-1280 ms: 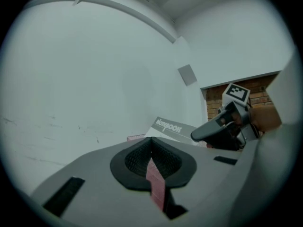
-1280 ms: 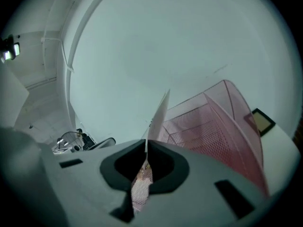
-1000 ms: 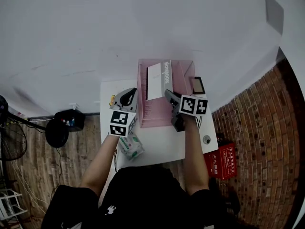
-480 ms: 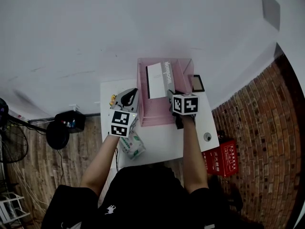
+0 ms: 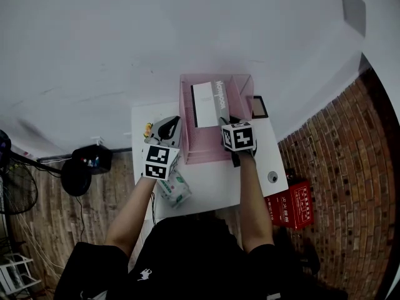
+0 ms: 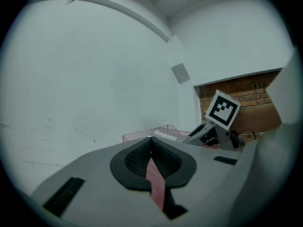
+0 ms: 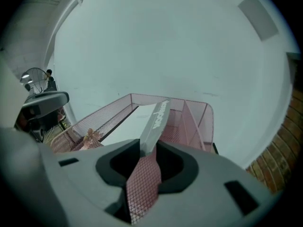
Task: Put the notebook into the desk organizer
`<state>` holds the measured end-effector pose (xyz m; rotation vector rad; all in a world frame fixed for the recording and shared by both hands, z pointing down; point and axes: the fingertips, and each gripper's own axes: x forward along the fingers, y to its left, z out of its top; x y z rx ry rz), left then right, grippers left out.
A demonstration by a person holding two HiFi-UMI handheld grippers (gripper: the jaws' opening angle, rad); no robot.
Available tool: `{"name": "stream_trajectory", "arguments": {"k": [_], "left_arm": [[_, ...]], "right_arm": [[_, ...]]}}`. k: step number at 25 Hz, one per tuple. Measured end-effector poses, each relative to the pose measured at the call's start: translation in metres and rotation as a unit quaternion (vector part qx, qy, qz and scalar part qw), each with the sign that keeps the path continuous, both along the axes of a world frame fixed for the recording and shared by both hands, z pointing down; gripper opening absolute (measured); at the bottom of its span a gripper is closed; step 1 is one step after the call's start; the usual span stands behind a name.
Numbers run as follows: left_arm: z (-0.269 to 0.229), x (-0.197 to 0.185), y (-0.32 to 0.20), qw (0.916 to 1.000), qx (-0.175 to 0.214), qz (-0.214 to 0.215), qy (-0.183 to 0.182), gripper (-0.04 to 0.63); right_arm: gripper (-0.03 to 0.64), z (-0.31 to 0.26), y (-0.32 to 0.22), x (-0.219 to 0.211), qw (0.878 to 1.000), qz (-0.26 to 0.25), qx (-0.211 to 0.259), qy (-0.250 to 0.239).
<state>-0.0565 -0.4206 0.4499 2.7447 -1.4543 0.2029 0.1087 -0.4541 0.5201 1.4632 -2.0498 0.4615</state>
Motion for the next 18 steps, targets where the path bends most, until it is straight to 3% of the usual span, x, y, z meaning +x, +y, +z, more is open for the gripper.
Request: {"name": "stream_trajectory", "arguments": {"k": [4, 7, 11, 18], "left_arm": [[0.002, 0.001, 0.002, 1.0000, -0.001, -0.001, 0.000, 0.005], [0.003, 0.000, 0.002, 1.0000, -0.003, -0.001, 0.001, 0.005], [0.001, -0.001, 0.004, 1.0000, -0.002, -0.001, 0.000, 0.005], [0.004, 0.001, 0.009, 0.9993, -0.021, 0.010, 0.028, 0.003]], "right_arm": [[0.107, 0.000, 0.002, 0.003, 1.000, 0.005, 0.006, 0.000], [0.238, 0.003, 0.003, -0.004, 1.000, -0.004, -0.001, -0.003], [0.239, 0.002, 0.005, -0.006, 1.000, -0.005, 0.006, 0.025], [0.239, -0.015, 0.016, -0.010, 0.999, -0.006, 0.037, -0.018]]}}
